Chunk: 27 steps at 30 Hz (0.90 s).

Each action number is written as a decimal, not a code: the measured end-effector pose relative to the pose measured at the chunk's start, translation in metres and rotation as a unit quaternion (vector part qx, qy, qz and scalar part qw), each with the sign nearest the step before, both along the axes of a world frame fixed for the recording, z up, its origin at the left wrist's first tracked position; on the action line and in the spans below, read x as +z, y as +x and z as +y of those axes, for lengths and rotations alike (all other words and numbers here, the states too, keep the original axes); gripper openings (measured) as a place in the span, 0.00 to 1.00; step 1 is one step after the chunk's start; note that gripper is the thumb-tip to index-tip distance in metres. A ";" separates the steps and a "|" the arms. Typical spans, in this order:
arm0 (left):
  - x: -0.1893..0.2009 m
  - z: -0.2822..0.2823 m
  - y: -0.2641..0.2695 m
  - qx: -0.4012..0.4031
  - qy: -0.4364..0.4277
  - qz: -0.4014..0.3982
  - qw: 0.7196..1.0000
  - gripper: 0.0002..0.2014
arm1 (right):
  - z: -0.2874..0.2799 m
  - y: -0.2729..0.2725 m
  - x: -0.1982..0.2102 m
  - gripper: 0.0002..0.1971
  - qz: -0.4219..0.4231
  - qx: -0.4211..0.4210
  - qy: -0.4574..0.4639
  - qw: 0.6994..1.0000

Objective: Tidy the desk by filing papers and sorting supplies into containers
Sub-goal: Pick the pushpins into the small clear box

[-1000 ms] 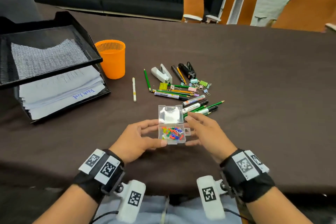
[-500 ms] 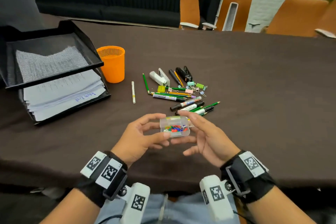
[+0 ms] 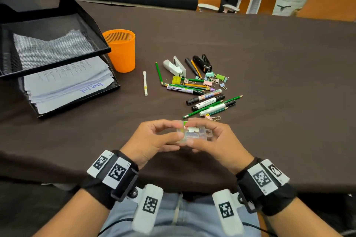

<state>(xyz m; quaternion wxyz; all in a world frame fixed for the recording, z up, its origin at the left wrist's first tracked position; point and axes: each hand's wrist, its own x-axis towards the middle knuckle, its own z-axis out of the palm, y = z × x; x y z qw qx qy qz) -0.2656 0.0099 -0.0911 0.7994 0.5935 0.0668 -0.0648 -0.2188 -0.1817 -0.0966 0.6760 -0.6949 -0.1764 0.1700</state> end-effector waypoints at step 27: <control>-0.001 0.002 -0.001 -0.049 0.083 -0.047 0.994 0.14 | -0.006 -0.001 0.004 0.18 -0.100 0.021 -0.068 0.992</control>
